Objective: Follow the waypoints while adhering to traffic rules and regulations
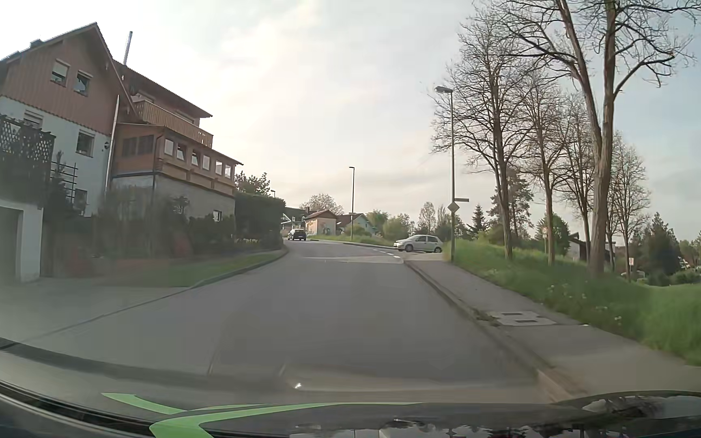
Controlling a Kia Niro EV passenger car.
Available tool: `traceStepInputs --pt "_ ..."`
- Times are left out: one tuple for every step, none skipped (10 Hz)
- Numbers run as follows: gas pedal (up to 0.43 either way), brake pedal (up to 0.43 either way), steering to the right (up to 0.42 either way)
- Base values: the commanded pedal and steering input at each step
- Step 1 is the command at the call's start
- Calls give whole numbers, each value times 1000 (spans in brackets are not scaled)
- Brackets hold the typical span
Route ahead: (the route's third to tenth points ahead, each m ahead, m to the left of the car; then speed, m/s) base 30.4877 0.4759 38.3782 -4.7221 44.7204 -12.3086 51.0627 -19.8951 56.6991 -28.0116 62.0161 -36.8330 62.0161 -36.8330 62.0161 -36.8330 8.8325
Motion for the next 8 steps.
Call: traceStepInputs --pt "0 0 -1" --pt "0 0 -1" --pt "0 0 -1" --pt "0 0 -1" --pt "8 0 -1" --pt "39 0 -1" --pt "39 0 -2" --pt "28 0 -2"
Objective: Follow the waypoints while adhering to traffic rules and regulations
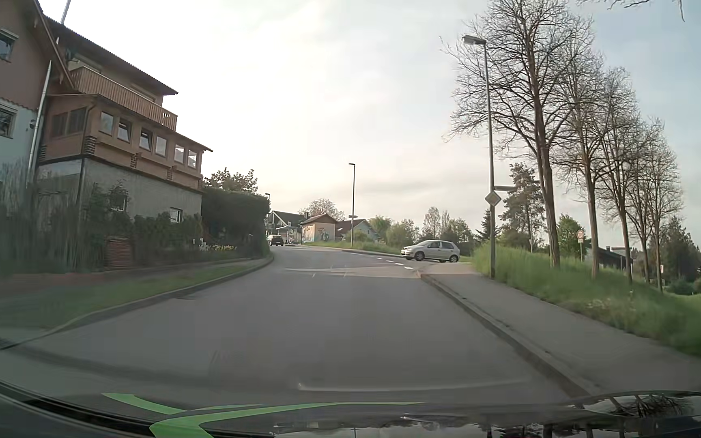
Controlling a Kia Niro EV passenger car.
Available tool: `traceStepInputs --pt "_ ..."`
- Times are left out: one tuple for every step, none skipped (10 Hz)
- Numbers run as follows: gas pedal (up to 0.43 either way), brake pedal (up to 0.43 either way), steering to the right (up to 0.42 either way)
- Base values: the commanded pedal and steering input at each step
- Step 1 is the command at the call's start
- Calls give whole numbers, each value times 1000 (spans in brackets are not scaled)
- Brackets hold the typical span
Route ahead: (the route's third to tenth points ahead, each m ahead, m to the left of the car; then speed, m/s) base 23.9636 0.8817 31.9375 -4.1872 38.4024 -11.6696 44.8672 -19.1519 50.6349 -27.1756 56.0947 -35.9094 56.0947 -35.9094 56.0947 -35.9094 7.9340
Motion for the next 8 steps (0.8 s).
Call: traceStepInputs --pt "28 0 -1" --pt "28 0 -1" --pt "28 0 -1" --pt "39 0 0" --pt "39 0 0" --pt "39 0 0" --pt "39 0 1" --pt "39 0 2"
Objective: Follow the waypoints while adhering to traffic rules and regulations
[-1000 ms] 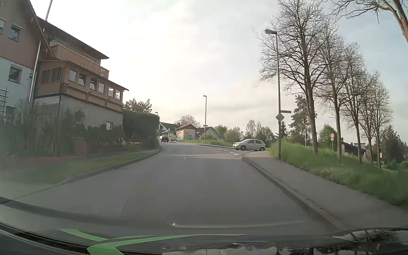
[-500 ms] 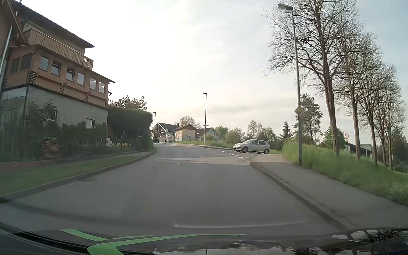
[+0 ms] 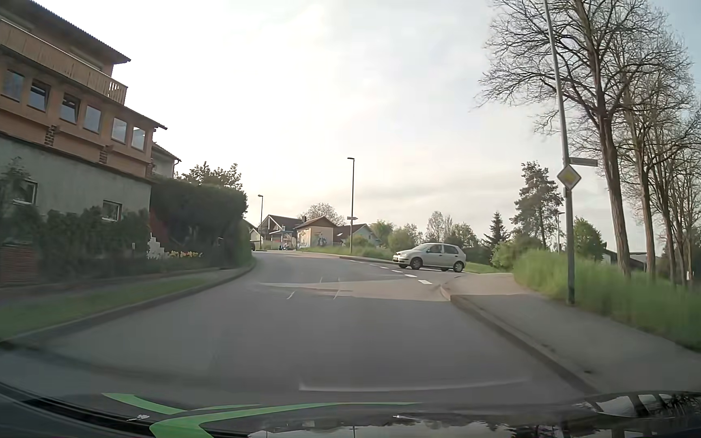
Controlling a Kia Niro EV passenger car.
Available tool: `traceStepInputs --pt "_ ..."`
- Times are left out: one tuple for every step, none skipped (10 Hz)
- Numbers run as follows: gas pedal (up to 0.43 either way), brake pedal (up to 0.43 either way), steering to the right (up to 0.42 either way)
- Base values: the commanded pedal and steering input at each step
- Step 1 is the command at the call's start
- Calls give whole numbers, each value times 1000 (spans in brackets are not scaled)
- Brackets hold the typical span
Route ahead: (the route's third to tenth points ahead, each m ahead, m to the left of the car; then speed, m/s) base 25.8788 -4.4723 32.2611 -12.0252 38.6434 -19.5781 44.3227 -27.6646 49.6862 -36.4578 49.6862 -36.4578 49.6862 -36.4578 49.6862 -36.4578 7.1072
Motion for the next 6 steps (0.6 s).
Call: traceStepInputs --pt "39 0 4" --pt "39 0 5" --pt "47 0 7" --pt "79 0 9" --pt "110 0 11" --pt "110 0 13"
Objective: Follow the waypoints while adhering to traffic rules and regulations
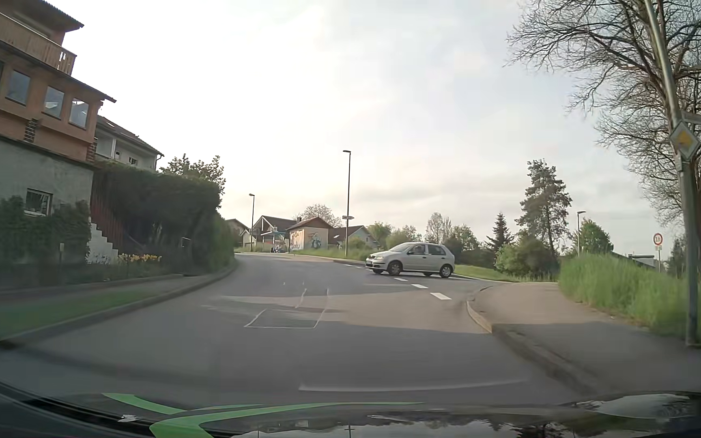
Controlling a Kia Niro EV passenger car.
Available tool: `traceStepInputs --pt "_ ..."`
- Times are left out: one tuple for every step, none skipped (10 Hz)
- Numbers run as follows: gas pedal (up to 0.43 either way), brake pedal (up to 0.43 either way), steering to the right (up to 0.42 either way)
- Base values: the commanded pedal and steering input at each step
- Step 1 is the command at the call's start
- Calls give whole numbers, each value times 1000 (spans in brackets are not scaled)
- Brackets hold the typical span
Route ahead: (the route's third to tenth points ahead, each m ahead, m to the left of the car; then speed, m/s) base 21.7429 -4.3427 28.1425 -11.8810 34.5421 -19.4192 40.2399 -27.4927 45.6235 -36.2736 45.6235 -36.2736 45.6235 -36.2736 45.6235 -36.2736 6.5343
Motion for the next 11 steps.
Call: traceStepInputs --pt "110 0 16" --pt "110 0 17" --pt "118 0 17" --pt "118 0 18" --pt "118 0 22" --pt "130 0 31" --pt "150 0 38" --pt "157 0 43" --pt "157 0 49" --pt "157 0 53" --pt "157 0 59"
